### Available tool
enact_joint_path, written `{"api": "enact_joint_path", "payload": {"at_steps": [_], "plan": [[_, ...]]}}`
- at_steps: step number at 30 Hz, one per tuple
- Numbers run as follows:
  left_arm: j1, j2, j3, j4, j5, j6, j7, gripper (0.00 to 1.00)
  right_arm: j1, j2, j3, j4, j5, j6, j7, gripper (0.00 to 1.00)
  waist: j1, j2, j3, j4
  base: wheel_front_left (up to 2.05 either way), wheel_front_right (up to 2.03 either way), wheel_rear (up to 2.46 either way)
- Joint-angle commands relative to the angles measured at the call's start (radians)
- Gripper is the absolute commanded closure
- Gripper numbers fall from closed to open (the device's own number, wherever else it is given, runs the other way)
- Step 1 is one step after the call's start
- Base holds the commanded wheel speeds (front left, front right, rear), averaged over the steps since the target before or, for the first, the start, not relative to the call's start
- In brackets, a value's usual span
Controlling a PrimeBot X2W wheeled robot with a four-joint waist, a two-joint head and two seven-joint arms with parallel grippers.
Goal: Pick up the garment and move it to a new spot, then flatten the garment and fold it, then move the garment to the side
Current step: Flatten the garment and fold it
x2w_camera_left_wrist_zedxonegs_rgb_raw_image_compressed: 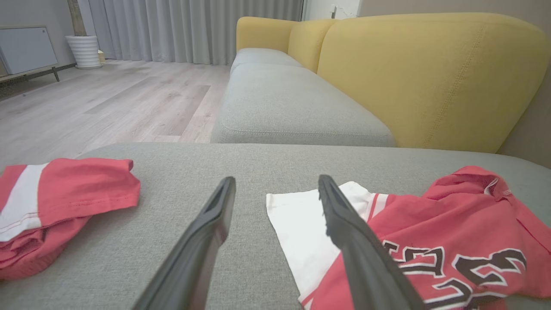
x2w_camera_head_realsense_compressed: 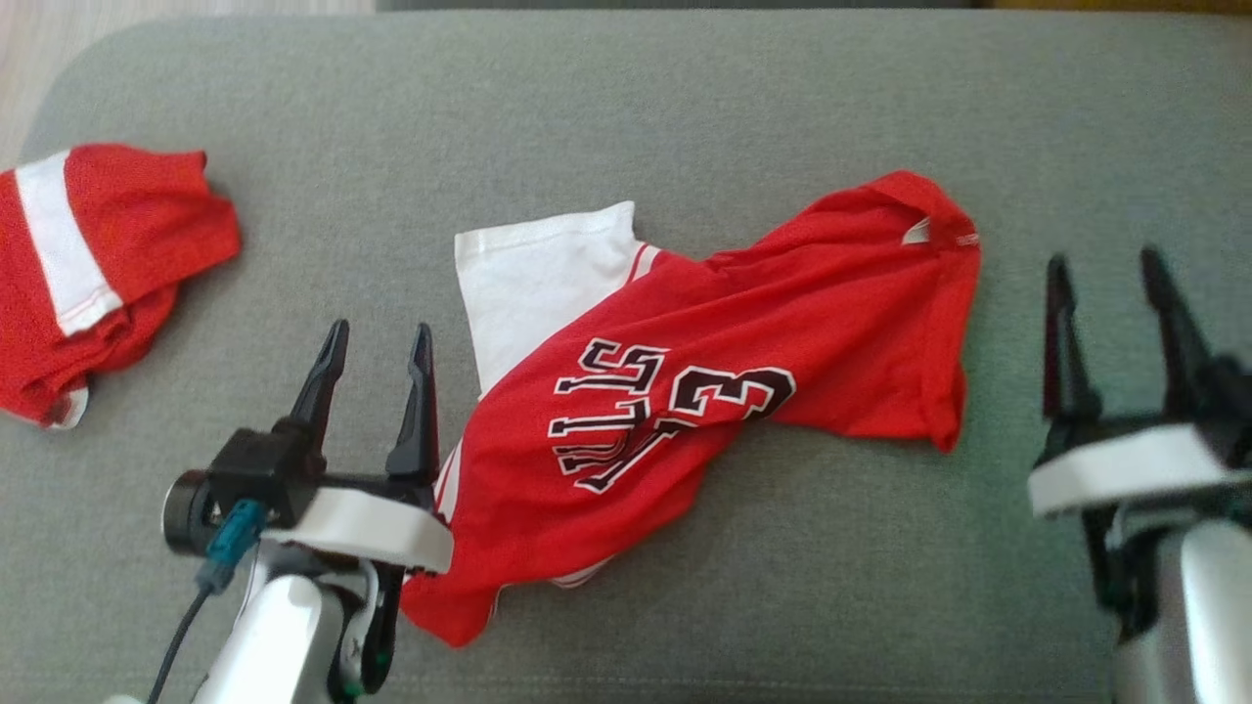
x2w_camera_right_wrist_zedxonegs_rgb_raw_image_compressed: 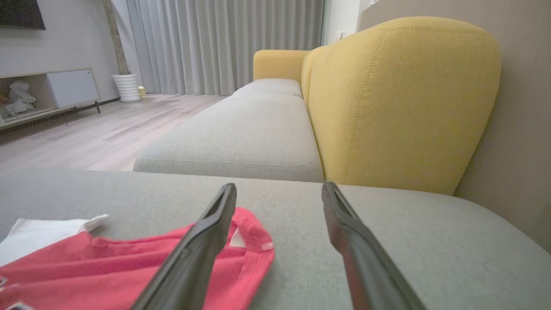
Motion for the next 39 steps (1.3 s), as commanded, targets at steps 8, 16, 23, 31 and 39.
{"api": "enact_joint_path", "payload": {"at_steps": [8,16,23,31,39], "plan": [[-0.001,0.036,0.033,-0.021,0.005,0.001,-0.001,0.00,0.140,0.034,0.068,-0.174,-0.028,0.007,0.059,0.00,0.0000,0.0000,-0.034,-0.033,0.00,0.00,0.00],[0.001,0.042,0.030,-0.022,0.000,0.007,0.007,0.00,0.163,0.043,0.082,-0.207,0.002,0.007,0.081,0.00,0.0000,0.0000,-0.035,-0.036,0.00,0.00,0.00],[-0.001,0.042,0.028,-0.026,-0.004,0.012,0.006,0.00,0.160,0.044,0.082,-0.202,0.022,0.007,0.078,0.00,0.0000,0.0000,-0.035,-0.032,0.00,0.00,0.00],[-0.020,0.042,0.019,-0.031,-0.003,0.011,0.006,0.00,0.124,0.044,0.070,-0.159,0.040,0.007,0.082,0.00,0.0000,0.0000,-0.008,-0.018,0.00,0.00,0.00],[-0.070,0.017,-0.003,-0.020,0.000,-0.003,-0.001,0.00,-0.095,0.011,0.073,0.096,0.014,0.007,0.081,0.00,0.0000,0.0000,0.051,0.033,0.00,0.00,0.00]]}}
